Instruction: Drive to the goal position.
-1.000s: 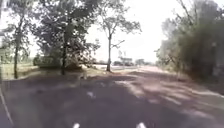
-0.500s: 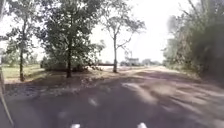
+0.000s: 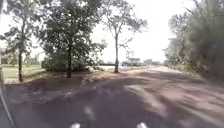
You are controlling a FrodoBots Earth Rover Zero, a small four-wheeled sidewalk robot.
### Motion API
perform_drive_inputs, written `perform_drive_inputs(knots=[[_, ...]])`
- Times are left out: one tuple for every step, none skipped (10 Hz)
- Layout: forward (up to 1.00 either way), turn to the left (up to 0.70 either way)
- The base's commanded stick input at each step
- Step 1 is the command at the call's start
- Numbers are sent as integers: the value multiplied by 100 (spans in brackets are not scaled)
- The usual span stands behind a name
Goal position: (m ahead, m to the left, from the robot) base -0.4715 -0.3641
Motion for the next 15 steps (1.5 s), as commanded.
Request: perform_drive_inputs(knots=[[70,-35],[70,-35],[70,-35],[65,-33],[60,-30],[54,-27],[49,-24],[44,-22],[38,-19],[33,-16],[27,-14],[22,-11],[17,-8],[11,-6],[6,-3]])
